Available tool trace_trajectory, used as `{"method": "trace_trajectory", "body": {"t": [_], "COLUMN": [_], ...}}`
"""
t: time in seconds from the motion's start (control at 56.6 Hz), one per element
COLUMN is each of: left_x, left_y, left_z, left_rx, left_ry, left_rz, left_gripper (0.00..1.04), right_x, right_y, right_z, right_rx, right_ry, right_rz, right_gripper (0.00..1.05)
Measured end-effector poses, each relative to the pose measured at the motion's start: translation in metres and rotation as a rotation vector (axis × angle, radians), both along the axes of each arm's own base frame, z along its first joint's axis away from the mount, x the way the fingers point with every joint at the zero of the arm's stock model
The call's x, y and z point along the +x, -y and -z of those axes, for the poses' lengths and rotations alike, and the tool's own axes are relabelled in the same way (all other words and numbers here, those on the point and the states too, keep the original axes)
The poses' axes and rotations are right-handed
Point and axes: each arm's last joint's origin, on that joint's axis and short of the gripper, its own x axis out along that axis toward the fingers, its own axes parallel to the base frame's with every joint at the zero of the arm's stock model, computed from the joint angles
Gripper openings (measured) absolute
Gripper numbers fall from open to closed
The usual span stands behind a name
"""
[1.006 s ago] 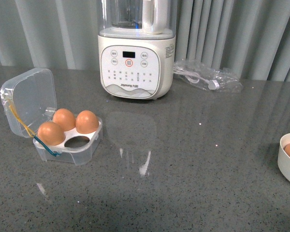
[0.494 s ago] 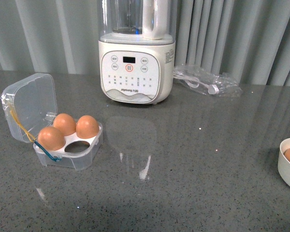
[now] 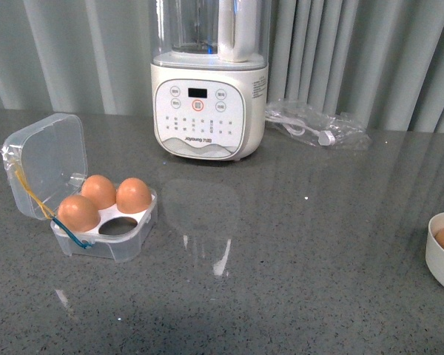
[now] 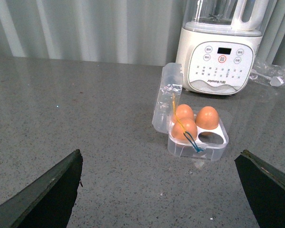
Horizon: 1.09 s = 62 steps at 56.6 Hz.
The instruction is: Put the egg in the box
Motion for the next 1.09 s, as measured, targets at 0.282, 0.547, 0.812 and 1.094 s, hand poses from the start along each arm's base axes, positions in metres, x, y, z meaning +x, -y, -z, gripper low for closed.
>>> {"method": "trace_trajectory", "body": {"t": [0.282, 0.547, 0.812, 1.094], "left_x": [0.0, 0.0, 0.0, 0.0], "left_y": [0.0, 0.0, 0.0, 0.0], "left_z": [0.0, 0.0, 0.0, 0.0], "left_rx": [0.0, 0.0, 0.0, 0.0], "left_ry": [0.0, 0.0, 0.0, 0.0], "left_rz": [0.0, 0.0, 0.0, 0.0], "left_gripper": [0.98, 0.98, 0.98, 0.98], "right_x": [0.036, 0.045, 0.039, 0.036], "right_y": [-0.002, -0.005, 0.0, 0.004], "right_z": [0.01, 0.024, 0.055, 0.064], "right_rx": [0.054, 0.078, 0.082, 0.082], "right_ry": [-0.105, -0.13, -0.21, -0.222], "right_rz": [-0.12, -0.204, -0.214, -0.214], "right_gripper": [0.97, 0.97, 0.97, 0.97]}}
